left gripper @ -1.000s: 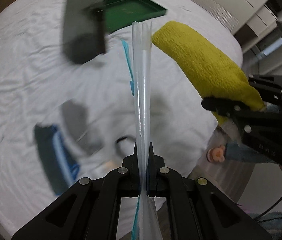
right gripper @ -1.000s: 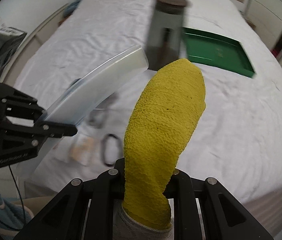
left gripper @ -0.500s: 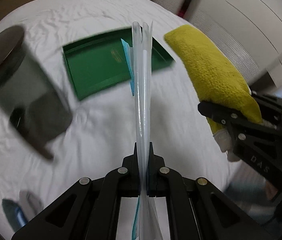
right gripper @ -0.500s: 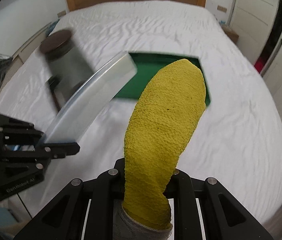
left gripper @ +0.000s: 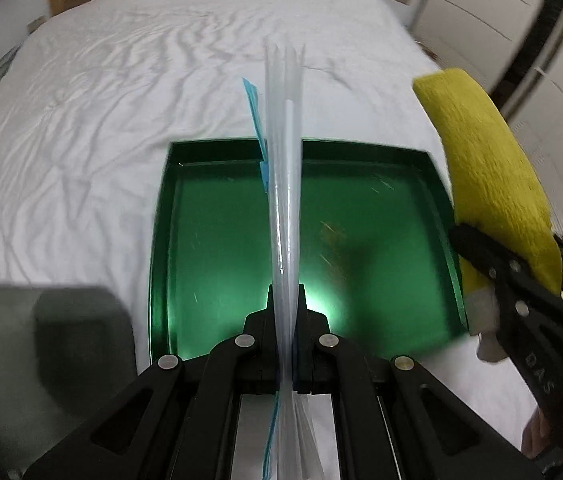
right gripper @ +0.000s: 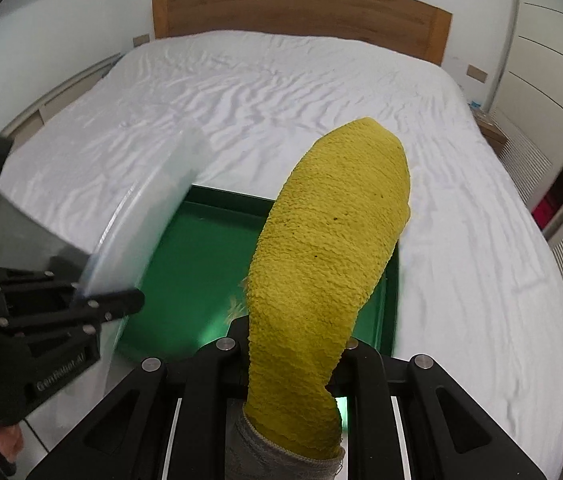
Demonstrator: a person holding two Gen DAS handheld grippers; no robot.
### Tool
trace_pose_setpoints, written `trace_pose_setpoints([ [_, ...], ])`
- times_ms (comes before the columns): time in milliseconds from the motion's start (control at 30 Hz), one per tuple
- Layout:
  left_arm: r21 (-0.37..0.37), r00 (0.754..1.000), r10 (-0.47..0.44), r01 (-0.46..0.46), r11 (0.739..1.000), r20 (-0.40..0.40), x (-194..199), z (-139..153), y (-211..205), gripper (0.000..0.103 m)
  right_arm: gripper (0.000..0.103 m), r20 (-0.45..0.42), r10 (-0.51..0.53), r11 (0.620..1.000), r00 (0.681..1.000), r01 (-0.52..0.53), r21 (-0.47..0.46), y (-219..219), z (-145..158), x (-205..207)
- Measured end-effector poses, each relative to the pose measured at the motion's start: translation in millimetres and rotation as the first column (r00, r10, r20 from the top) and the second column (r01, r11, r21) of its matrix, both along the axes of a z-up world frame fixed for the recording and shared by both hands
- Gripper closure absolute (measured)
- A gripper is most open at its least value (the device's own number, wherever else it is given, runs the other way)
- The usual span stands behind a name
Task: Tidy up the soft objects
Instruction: 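Carry the bag with the left tool while the right tool carries the yellow towel to the green tray, then lower the bag into the tray and open the left tool while the right tool releases the towel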
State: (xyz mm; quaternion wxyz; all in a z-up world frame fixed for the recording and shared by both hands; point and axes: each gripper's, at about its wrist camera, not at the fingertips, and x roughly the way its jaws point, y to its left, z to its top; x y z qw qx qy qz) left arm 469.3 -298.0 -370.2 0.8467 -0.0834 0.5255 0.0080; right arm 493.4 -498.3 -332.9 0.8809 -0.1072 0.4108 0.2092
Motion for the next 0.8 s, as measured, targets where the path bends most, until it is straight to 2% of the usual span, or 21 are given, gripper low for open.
trace_pose_setpoints([
  [100, 0.035, 0.999, 0.042, -0.042, 0.998, -0.005, 19, -14, 4, 0.101, 0.087, -0.006, 0.005, 1.0, 1.0, -0.005, -0.019, 3, -15, 14],
  [200, 0.053, 0.998, 0.066, -0.065, 0.996, -0.019, 34, -30, 9, 0.101, 0.086, -0.015, -0.009, 0.999, 1.0, 0.009, -0.032, -9, -19, 8],
  [367, 0.146, 0.999, 0.049, -0.046, 0.988, -0.012, 41, -38, 8, 0.1, 0.086, -0.063, -0.02, 0.999, 0.998, 0.018, -0.035, -5, -42, 16],
  [533, 0.167, 0.997, 0.056, -0.048, 0.985, -0.044, 48, -46, 11, 0.1, 0.086, -0.08, -0.011, 0.999, 0.997, 0.007, -0.044, 3, -47, 5],
  [667, 0.18, 0.998, 0.048, -0.041, 0.983, -0.036, 51, -46, 9, 0.098, 0.085, -0.087, -0.023, 0.998, 0.996, 0.019, -0.054, 5, -49, 8],
  [767, 0.181, 0.999, 0.043, -0.038, 0.983, -0.025, 51, -44, 6, 0.096, 0.077, -0.082, -0.038, 0.998, 0.996, 0.034, -0.051, 2, -47, 4],
  [800, 0.181, 0.999, 0.039, -0.035, 0.983, -0.022, 50, -43, 4, 0.096, 0.071, -0.082, -0.038, 0.998, 0.996, 0.035, -0.046, 1, -48, 4],
])
